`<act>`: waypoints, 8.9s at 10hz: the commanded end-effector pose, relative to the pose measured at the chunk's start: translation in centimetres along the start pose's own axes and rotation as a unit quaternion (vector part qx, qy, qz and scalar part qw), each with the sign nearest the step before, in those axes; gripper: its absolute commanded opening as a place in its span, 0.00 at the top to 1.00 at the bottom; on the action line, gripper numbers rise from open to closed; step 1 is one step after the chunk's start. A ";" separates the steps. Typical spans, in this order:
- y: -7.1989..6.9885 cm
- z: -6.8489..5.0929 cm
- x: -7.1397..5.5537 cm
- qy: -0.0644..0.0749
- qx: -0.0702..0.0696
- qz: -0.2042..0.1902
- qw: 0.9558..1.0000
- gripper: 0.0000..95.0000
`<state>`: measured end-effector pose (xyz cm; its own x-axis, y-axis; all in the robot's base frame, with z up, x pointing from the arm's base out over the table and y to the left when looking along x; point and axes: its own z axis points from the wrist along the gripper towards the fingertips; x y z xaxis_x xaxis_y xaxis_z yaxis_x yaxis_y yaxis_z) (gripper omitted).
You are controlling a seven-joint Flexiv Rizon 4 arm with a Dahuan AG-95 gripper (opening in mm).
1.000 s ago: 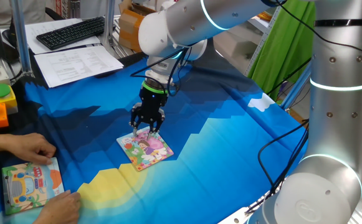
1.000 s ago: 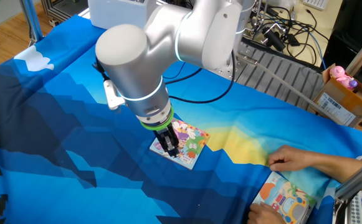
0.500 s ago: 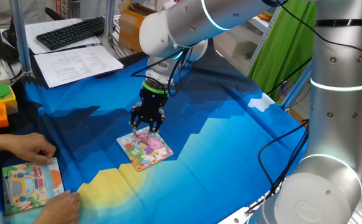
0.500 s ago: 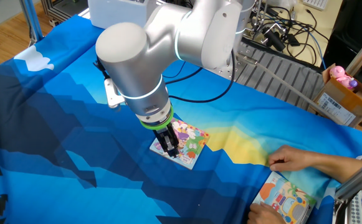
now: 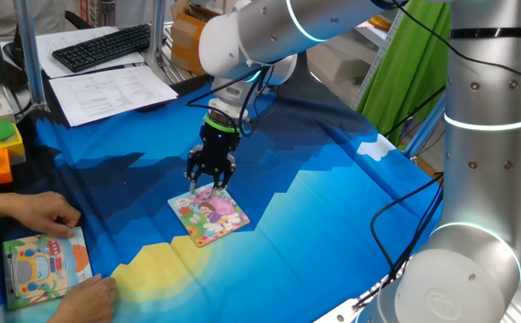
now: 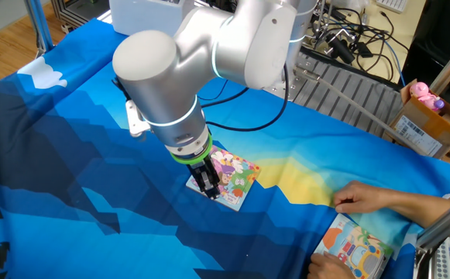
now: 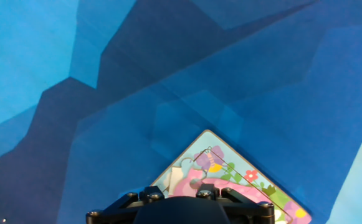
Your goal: Assemble one piece of a puzzle
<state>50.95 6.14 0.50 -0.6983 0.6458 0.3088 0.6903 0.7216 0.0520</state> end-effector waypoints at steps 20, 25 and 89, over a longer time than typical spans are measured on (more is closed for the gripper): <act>0.0 -0.6 0.8 0.012 -0.015 0.112 0.994 1.00; 0.0 -0.3 1.1 0.013 -0.018 0.133 0.991 1.00; -0.1 0.1 0.5 0.003 -0.050 0.198 0.979 0.60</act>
<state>50.48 6.31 0.47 -0.3708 0.8693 0.3268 0.9224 0.3857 0.0207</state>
